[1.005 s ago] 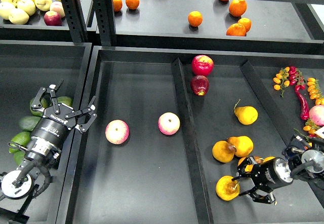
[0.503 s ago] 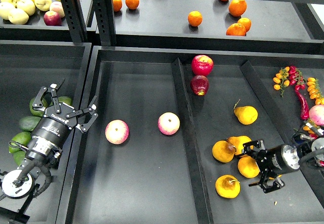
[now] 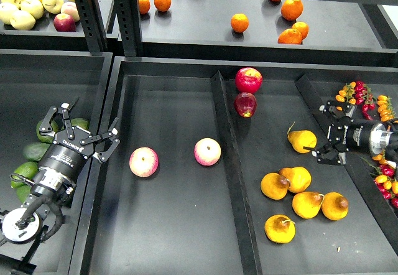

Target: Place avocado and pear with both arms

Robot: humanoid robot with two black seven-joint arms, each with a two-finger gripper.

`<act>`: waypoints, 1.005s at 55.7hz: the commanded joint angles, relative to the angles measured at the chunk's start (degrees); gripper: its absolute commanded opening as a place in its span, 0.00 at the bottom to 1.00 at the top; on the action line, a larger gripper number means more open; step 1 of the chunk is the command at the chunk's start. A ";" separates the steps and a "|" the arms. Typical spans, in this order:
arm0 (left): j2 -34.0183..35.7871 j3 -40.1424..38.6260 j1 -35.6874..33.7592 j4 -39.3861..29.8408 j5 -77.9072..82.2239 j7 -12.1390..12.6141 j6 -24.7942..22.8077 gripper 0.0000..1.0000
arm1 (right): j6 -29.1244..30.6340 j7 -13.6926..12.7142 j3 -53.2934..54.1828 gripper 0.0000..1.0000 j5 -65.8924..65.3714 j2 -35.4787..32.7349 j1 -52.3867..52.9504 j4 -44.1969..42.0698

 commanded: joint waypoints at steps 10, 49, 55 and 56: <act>0.00 0.08 -0.23 -0.12 -1.49 0.01 2.50 1.00 | 0.00 0.01 32.40 1.00 -0.43 14.16 -7.87 -2.04; 0.00 -0.54 0.21 -3.81 -1.67 -0.78 2.68 1.00 | 0.00 9.20 49.99 1.00 -0.61 29.37 -15.34 -2.57; 0.00 -0.62 0.21 -3.81 -1.67 -0.78 2.68 1.00 | 0.00 9.46 55.17 1.00 -1.31 30.07 -16.40 -2.31; 0.00 -0.63 0.21 -3.81 -1.67 -0.78 2.68 1.00 | 0.00 9.46 56.05 1.00 -1.66 30.07 -16.48 -2.31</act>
